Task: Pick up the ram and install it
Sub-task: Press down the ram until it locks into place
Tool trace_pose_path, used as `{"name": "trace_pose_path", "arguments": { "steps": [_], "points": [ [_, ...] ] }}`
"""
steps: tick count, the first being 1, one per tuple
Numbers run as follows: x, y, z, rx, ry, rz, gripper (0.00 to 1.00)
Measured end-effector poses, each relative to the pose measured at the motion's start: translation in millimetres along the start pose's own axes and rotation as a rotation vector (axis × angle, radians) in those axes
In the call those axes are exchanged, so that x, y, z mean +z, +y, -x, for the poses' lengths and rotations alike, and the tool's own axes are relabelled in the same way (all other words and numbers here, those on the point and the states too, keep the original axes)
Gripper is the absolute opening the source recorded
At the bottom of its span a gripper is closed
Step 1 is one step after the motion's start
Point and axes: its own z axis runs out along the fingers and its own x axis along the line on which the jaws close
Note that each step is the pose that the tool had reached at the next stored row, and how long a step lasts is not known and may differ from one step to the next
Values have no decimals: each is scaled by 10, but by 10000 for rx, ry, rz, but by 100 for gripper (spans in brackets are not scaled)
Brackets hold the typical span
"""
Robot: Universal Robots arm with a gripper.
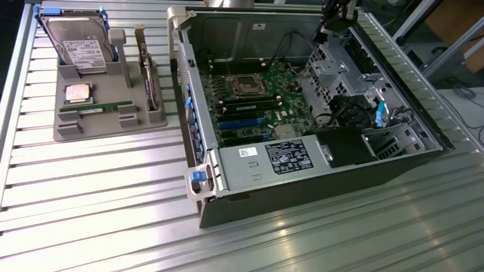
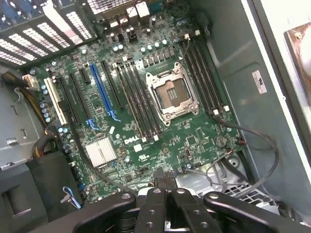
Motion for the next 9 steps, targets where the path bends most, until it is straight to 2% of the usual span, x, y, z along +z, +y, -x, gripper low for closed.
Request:
{"name": "trace_pose_path", "arguments": {
  "steps": [4, 5, 8, 9],
  "points": [
    [15, -1, 0, 828, 135, -100, 11],
    [21, -1, -1, 1096, 187, -136, 11],
    [32, -2, -1, 1607, 276, -199, 11],
    [38, -2, -1, 1891, 328, -235, 11]
  ]
}}
